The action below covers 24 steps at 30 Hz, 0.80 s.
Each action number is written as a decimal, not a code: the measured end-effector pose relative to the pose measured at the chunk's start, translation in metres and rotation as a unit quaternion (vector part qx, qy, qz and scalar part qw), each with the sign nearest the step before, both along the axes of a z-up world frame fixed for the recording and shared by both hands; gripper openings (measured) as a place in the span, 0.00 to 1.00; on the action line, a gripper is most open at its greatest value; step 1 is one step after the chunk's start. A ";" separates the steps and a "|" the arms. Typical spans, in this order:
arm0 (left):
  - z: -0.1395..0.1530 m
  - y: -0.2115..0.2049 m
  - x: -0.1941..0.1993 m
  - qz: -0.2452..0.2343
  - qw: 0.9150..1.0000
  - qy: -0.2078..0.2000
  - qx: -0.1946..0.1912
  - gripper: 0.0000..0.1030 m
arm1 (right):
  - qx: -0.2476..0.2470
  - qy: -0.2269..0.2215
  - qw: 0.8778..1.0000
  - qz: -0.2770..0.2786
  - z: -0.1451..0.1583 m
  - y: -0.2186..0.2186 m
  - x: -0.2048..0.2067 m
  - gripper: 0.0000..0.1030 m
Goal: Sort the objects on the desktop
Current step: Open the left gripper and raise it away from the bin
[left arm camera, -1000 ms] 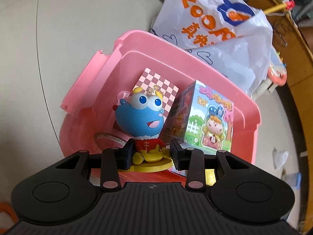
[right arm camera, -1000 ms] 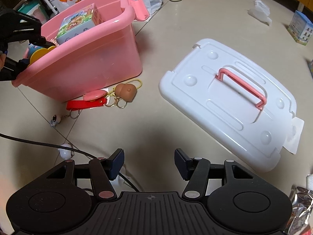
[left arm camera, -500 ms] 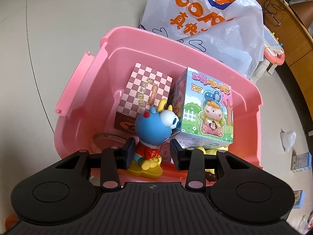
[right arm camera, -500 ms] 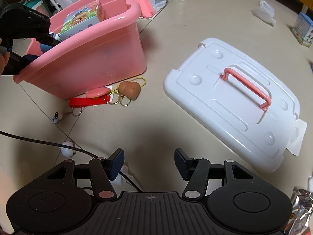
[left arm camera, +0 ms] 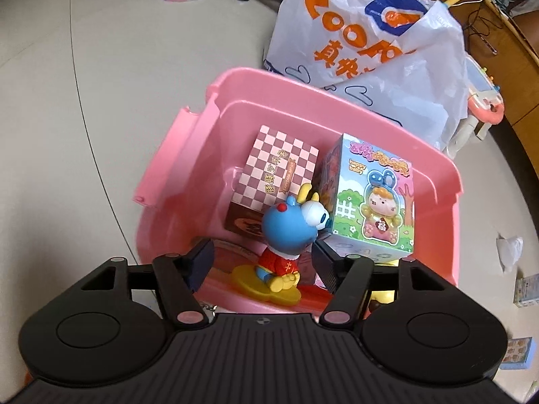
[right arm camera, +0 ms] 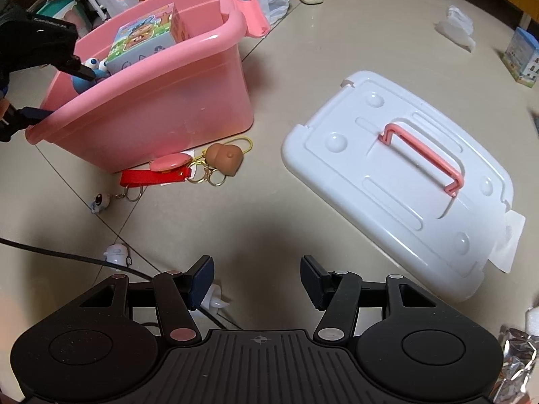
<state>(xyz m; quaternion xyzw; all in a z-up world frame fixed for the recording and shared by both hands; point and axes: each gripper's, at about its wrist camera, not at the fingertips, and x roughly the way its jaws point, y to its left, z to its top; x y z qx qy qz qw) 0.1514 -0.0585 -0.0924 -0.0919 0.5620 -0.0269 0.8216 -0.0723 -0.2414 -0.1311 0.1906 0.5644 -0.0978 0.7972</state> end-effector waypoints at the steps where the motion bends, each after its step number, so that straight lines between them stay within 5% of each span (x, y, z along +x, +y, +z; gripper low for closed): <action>1: 0.003 0.000 -0.002 -0.002 1.000 -0.002 0.004 0.67 | -0.001 -0.001 1.000 0.001 0.001 0.000 -0.001 0.52; 18: 0.071 -0.003 -0.038 -0.098 0.989 -0.066 0.087 0.78 | -0.041 -0.017 0.998 0.033 0.037 0.008 -0.011 0.55; 24: 0.092 0.011 -0.059 -0.126 0.986 -0.070 0.085 0.83 | -0.044 -0.028 0.998 0.043 0.047 0.002 -0.016 0.56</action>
